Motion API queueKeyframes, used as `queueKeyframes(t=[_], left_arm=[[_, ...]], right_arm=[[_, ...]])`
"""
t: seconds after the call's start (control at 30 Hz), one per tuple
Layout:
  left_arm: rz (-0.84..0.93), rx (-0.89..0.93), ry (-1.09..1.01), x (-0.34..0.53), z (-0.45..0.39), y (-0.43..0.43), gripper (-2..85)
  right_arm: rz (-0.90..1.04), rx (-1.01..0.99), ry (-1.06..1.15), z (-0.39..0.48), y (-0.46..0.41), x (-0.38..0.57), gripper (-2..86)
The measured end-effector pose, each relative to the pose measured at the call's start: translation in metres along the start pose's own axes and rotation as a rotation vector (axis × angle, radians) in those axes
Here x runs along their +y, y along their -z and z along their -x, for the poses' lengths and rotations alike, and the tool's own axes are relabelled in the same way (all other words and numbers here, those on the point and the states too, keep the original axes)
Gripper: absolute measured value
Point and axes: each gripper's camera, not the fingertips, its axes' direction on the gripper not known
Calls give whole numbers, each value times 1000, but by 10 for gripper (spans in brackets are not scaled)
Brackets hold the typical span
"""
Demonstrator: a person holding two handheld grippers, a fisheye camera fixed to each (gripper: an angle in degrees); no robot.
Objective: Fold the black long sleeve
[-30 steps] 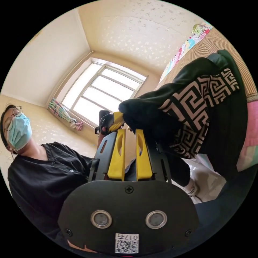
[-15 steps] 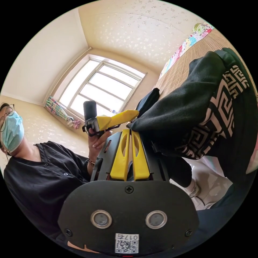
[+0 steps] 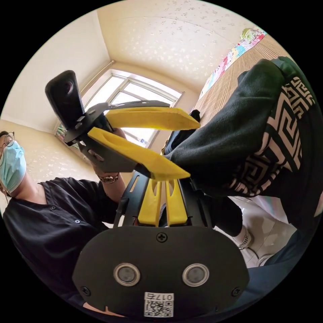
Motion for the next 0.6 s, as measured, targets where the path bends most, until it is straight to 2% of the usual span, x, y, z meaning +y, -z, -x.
queueKeyframes(t=[0.13, 0.27, 0.4, 0.5, 0.53, 0.57, 0.6], left_arm=[[139, -177, -53, -34, -30, -21, 132], [146, -371, -32, -21, -36, -30, 87], [112, -362, 1, 12, -8, -29, 23], [-8, -114, 150, 66, 69, -15, 6], [-137, 110, 196, 100, 110, -2, 2], [-348, 395, 224, 143, 152, 12, -2], [-482, 550, 239, 169, 175, 17, -3]], right_arm=[[-3, 6, -12, -7, -9, 2, 9], [-9, -5, -29, -18, -13, 9, 13], [-12, -9, -36, -29, -13, 16, 16], [-7, -22, -36, -35, -13, 21, 13], [-2, -21, -17, -33, -12, 23, 13], [7, -23, 17, -29, -10, 25, 13], [14, -29, 40, -26, -9, 27, 13]])
